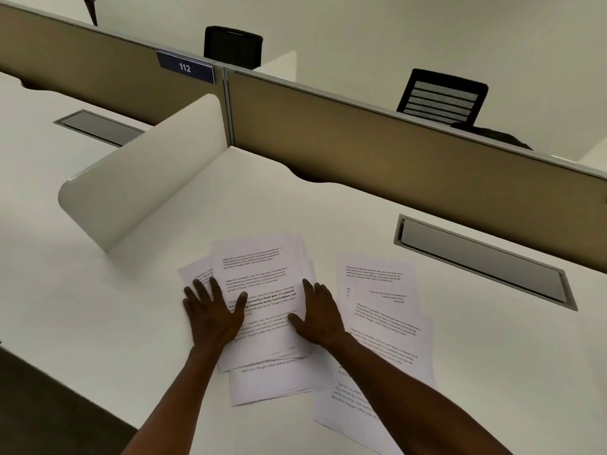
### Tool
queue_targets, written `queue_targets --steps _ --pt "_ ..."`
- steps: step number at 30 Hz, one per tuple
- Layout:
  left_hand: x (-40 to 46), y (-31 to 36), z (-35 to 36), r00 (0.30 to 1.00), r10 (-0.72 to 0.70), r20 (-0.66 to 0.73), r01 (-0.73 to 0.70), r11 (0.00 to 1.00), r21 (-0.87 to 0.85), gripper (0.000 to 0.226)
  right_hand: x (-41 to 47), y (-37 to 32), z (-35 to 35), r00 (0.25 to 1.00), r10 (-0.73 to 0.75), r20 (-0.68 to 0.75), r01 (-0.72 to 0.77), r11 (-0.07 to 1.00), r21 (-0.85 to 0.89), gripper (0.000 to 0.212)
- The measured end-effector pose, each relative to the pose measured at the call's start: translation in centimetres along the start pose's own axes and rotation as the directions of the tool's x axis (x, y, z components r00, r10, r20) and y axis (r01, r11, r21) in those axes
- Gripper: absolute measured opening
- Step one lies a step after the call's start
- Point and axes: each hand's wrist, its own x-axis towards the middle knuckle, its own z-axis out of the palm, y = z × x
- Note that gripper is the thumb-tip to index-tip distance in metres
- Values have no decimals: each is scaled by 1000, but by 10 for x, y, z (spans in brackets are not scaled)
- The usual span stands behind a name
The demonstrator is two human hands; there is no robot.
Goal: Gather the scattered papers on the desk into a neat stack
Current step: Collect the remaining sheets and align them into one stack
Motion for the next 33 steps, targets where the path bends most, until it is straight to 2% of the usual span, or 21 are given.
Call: queue_targets --steps 3,7,11,15,18,20,22,25,27,29,31,33 --pt "5 4 -2 999 38 10 -37 997 -69 96 0 -3 -1 1000 -30 -4 30 995 97 92" --pt "7 14 -6 995 96 22 -87 958 -274 100 3 -6 -6 996 -81 -24 84 977 194 94" --pt "8 23 -9 990 137 -20 -137 944 -300 101 3 -1 -16 995 -75 -68 91 957 276 95" --pt "1 26 -10 981 143 -134 -173 953 -250 97 -8 20 -30 960 88 -266 10 939 345 86" --pt "-18 39 -7 956 224 -189 -272 921 -280 92 -29 56 -40 865 279 -416 -101 911 399 77" --pt "-36 56 -2 932 293 -212 -347 891 -292 86 -48 84 -43 796 393 -461 -203 890 407 75" --pt "-58 77 7 886 408 -222 -458 847 -271 79 -68 110 -43 752 489 -441 -318 856 408 82" --pt "-92 110 29 757 642 -121 -651 727 -218 75 -93 141 -38 767 558 -317 -475 826 303 100" --pt "-112 127 47 655 753 60 -741 656 -144 79 -103 150 -36 768 581 -268 -519 811 270 108" --pt "-125 138 63 583 784 211 -790 608 -75 83 -107 153 -38 769 568 -292 -515 822 244 109" --pt "-134 144 73 558 776 292 -805 592 -37 83 -109 152 -44 766 555 -325 -510 832 218 106" --pt "-141 146 79 567 766 303 -797 603 -34 82 -108 152 -50 751 566 -339 -511 824 243 103"
